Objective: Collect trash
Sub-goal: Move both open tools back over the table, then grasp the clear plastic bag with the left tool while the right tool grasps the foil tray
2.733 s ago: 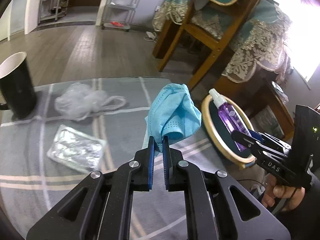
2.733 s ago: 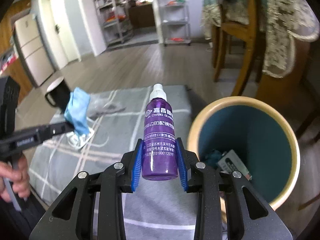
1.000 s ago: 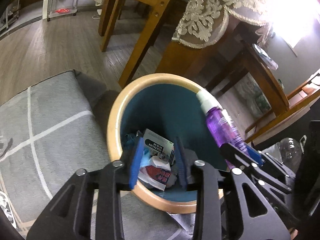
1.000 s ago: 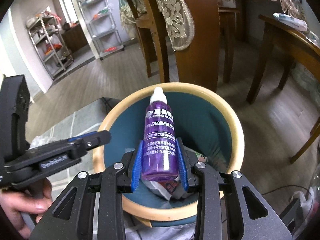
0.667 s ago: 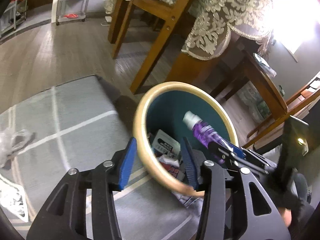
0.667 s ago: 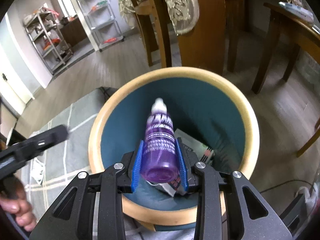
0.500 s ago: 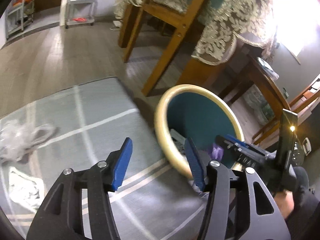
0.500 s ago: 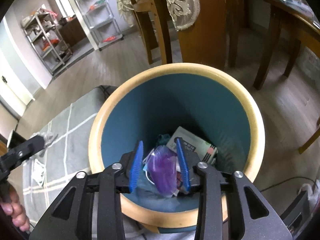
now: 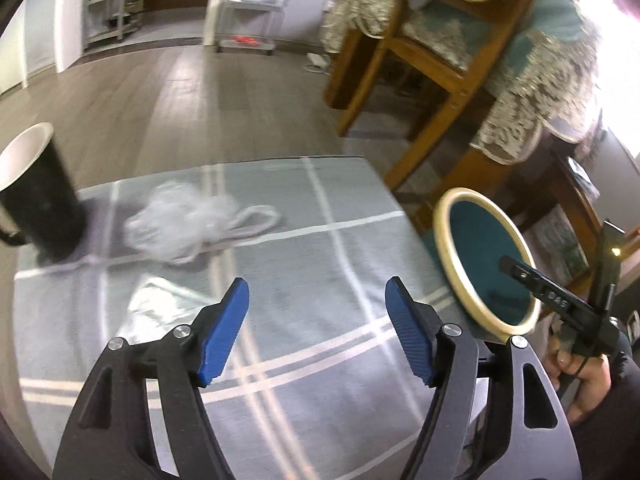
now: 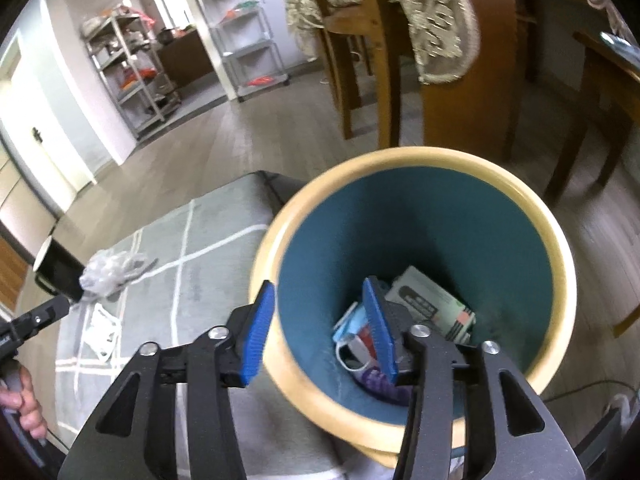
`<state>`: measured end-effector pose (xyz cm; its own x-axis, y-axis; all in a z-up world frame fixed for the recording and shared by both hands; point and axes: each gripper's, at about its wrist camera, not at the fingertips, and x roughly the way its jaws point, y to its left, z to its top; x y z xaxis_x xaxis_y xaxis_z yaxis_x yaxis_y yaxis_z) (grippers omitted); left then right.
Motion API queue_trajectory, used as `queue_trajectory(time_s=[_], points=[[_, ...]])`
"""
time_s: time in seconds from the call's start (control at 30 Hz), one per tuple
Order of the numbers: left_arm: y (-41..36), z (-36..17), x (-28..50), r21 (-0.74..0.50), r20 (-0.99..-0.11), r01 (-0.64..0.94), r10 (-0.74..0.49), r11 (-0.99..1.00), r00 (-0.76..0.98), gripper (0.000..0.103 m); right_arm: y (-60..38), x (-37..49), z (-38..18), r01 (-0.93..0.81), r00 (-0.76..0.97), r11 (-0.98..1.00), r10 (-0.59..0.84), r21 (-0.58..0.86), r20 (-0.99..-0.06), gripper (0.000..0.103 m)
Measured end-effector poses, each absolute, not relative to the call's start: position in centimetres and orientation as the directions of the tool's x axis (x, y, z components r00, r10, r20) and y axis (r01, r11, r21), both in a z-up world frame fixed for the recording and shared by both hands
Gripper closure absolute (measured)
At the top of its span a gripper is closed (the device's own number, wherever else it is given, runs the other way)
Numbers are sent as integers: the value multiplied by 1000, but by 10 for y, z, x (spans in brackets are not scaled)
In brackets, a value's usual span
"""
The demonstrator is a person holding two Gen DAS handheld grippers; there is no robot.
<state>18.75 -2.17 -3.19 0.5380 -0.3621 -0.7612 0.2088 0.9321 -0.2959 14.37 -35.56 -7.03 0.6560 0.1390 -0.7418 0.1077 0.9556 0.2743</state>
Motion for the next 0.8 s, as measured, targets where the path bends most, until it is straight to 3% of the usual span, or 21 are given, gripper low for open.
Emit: queue_trajectory(time_s=[0.27, 0.8], points=[[17, -34, 195, -272, -767, 125, -293, 954, 570, 31, -326, 148, -67, 44, 653, 967, 164, 252, -739, 46], [36, -62, 251, -171, -811, 111, -204, 979, 548, 31, -268, 157, -83, -108, 598, 971, 236, 214, -766, 43]])
